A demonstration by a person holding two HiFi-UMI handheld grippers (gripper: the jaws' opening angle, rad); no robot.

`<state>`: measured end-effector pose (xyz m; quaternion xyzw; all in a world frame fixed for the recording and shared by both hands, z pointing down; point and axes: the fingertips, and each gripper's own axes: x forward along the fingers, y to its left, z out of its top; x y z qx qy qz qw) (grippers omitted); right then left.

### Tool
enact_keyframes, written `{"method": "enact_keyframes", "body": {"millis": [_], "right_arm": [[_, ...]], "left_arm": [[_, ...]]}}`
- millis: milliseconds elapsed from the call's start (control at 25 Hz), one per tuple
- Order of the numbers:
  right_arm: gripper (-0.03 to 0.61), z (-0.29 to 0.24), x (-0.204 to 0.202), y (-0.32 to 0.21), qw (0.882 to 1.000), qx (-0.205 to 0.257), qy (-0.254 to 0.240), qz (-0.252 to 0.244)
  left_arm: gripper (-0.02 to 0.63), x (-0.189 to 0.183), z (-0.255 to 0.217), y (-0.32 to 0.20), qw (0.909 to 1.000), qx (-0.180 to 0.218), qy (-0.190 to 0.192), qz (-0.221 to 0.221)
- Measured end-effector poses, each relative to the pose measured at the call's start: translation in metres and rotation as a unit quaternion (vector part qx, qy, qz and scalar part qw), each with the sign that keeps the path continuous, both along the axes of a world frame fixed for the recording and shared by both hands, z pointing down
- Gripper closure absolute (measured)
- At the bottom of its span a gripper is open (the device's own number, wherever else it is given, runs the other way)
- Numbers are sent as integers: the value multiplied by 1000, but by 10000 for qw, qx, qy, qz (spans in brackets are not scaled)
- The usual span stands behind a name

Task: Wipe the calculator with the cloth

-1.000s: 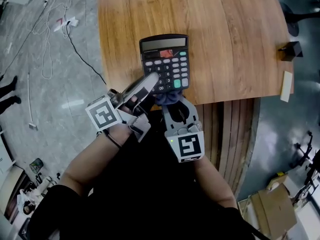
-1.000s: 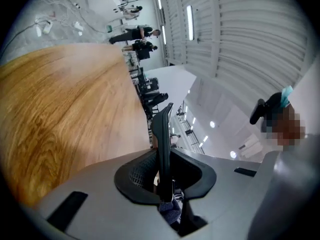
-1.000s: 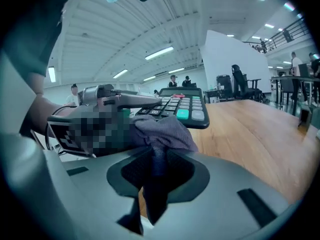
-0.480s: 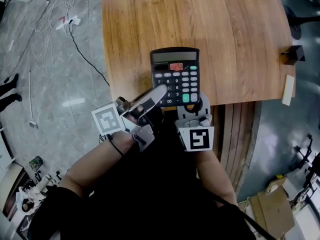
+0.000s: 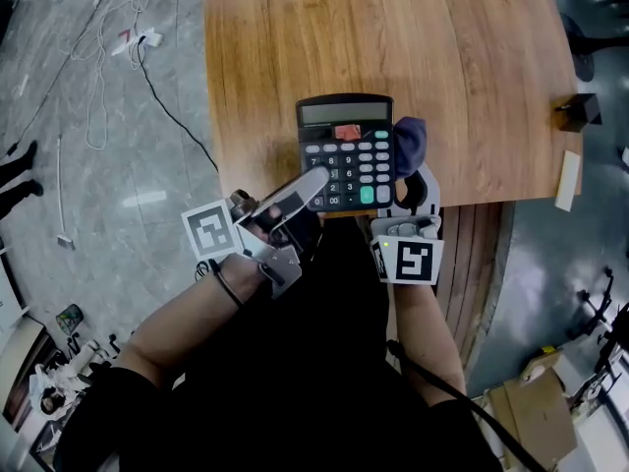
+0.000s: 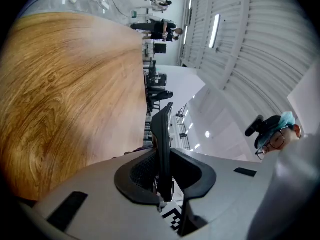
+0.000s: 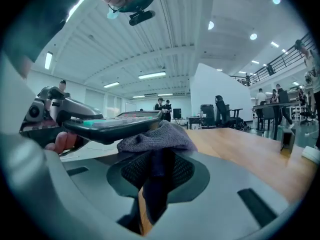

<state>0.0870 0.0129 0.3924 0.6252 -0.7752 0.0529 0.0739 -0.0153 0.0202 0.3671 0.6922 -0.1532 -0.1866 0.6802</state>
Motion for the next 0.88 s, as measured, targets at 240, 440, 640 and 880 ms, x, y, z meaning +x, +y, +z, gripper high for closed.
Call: {"method": "enact_keyframes", "body": {"millis": [240, 440, 640, 880], "right_arm": [[500, 2, -36, -7, 9989, 106, 3, -454], [500, -5, -69, -4, 9961, 197, -122, -854], [500, 3, -85, 6, 9943, -58, -258, -1031], [500, 11, -63, 9, 9944, -145, -174, -1032]], "left_arm": [[540, 1, -2, 0, 10000, -20, 86, -19], [540, 1, -4, -1, 10000, 59, -13, -39], [540, -1, 0, -1, 9999, 108, -115, 18], [540, 4, 1, 1, 9995, 146, -120, 247]]}}
